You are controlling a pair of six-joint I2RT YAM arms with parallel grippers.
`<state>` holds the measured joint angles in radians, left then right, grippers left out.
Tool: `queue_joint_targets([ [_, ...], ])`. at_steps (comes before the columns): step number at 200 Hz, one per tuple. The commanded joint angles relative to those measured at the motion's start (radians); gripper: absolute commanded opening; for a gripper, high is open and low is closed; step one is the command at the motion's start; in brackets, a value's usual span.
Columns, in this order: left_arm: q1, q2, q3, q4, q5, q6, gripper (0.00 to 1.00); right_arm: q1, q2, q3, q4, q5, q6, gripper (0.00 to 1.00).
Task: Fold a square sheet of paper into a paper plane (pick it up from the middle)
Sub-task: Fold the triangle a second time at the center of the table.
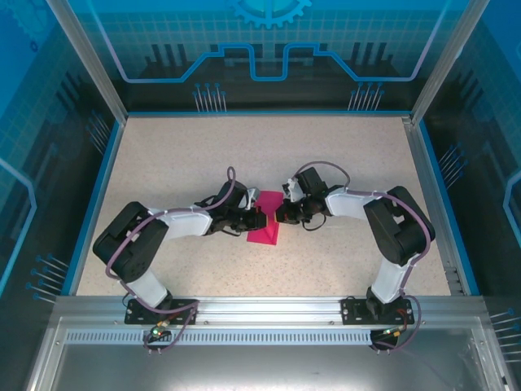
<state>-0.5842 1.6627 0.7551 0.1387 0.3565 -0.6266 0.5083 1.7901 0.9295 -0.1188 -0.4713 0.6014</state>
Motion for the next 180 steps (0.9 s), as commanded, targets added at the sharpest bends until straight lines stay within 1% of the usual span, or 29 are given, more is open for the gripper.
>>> queue_joint_targets([
  [1,0.005,0.025,0.032,-0.013,0.011,0.011,0.0,-0.016,0.014,0.02,-0.003,-0.015,-0.009,0.0],
  [25,0.005,0.029,0.031,-0.014,0.004,0.01,0.0,-0.022,-0.004,-0.006,0.032,-0.054,-0.002,0.15],
  [35,0.005,0.027,0.029,-0.012,0.001,0.01,0.0,-0.025,-0.009,-0.015,0.04,-0.073,-0.005,0.19],
  [74,0.005,0.026,0.019,-0.008,-0.002,0.01,0.0,-0.025,-0.018,-0.044,0.062,-0.12,-0.027,0.26],
  [99,0.006,0.021,0.018,-0.008,-0.003,0.01,0.0,-0.025,-0.008,-0.044,0.082,-0.166,-0.034,0.27],
  [118,0.004,0.02,0.019,-0.008,-0.003,0.007,0.0,-0.024,0.005,-0.033,0.085,-0.187,-0.039,0.26],
  [136,0.005,0.019,0.018,-0.008,-0.001,0.007,0.0,-0.024,0.019,-0.019,0.067,-0.18,-0.047,0.21],
  [145,0.005,0.016,0.019,-0.008,0.001,0.004,0.0,-0.024,0.025,-0.013,0.059,-0.174,-0.05,0.16],
  [165,0.004,0.016,0.021,-0.005,0.004,0.001,0.0,-0.025,0.027,-0.005,0.031,-0.128,-0.061,0.09],
  [180,0.004,0.018,0.024,-0.001,0.007,0.001,0.0,-0.024,0.03,0.007,-0.002,-0.084,-0.073,0.06],
])
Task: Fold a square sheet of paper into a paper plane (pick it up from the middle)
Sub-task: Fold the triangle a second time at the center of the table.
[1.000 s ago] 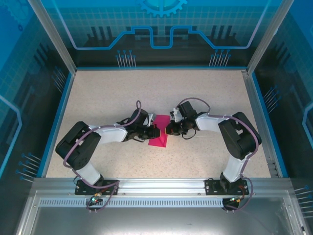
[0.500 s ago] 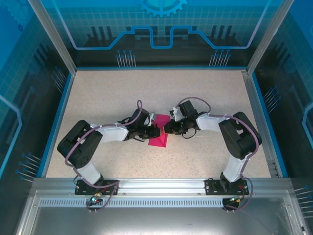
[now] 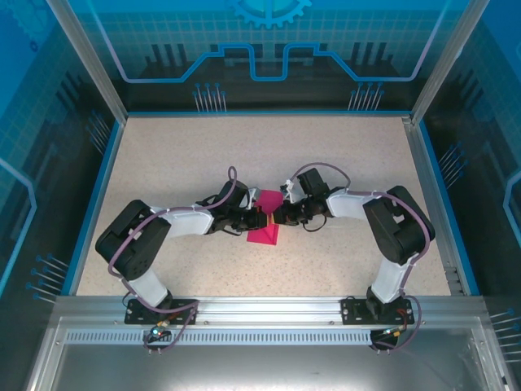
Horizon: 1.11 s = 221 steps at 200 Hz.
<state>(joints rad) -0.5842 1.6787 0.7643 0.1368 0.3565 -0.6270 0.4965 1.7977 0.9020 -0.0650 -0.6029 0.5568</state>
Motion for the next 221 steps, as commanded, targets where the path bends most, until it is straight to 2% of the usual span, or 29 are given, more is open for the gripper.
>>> queue_joint_targets([
  [1,0.004,0.002,0.016,0.001,0.005,0.001,0.0,-0.011,0.023,0.036,-0.058,0.051,-0.029,0.06],
  [47,0.005,0.017,0.022,0.009,0.013,-0.005,0.0,-0.012,0.048,0.062,-0.098,0.121,-0.049,0.04],
  [221,0.004,0.061,0.042,0.001,0.025,-0.002,0.0,-0.013,0.064,0.077,-0.102,0.134,-0.043,0.05],
])
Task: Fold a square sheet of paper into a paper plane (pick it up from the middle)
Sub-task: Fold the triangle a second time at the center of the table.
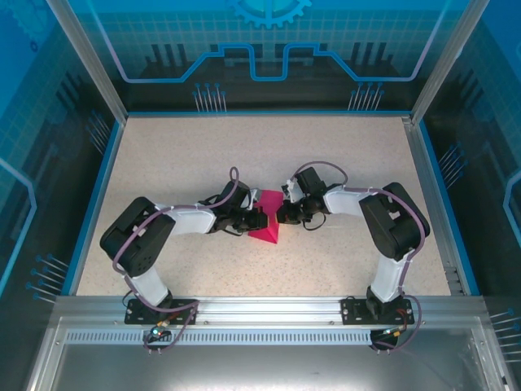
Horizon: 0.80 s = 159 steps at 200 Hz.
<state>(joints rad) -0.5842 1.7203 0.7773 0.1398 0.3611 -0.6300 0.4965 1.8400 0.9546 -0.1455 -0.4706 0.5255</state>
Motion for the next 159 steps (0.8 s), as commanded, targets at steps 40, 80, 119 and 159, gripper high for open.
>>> queue_joint_targets([
  [40,0.006,0.011,0.028,-0.002,0.022,-0.004,0.0,-0.012,0.025,0.023,-0.03,-0.001,-0.016,0.05],
  [80,0.005,-0.036,0.024,-0.002,0.022,-0.002,0.0,-0.01,0.028,0.024,-0.044,0.018,-0.016,0.05],
  [119,0.005,-0.031,0.033,0.007,0.026,-0.009,0.0,-0.009,0.033,0.025,-0.039,0.019,-0.012,0.05],
  [159,0.005,-0.005,0.035,0.012,0.025,-0.014,0.0,-0.005,0.038,0.032,-0.038,0.012,-0.013,0.05],
])
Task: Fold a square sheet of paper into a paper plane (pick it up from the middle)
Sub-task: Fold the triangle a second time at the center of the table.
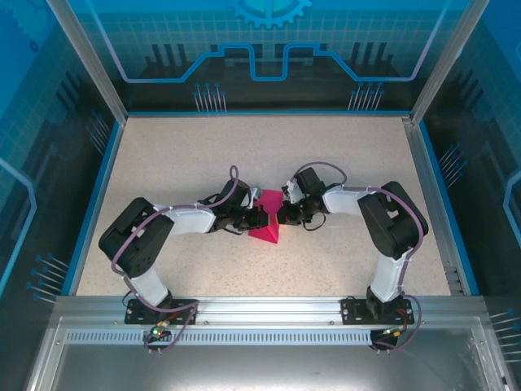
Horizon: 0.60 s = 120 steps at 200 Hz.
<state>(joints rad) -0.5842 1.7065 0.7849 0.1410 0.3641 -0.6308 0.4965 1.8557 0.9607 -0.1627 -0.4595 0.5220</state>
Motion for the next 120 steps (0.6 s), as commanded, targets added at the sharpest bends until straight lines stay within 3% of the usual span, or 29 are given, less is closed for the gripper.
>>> queue_joint_targets([
  [1,0.005,0.008,0.028,0.011,0.022,-0.014,0.0,-0.005,0.022,0.027,-0.021,0.001,-0.009,0.05],
  [61,0.005,-0.034,0.013,0.063,0.035,-0.016,0.0,-0.004,0.021,0.025,-0.022,0.002,-0.007,0.05],
  [120,0.005,0.035,0.031,-0.015,-0.011,-0.028,0.0,-0.003,0.022,0.023,-0.018,0.003,-0.004,0.05],
])
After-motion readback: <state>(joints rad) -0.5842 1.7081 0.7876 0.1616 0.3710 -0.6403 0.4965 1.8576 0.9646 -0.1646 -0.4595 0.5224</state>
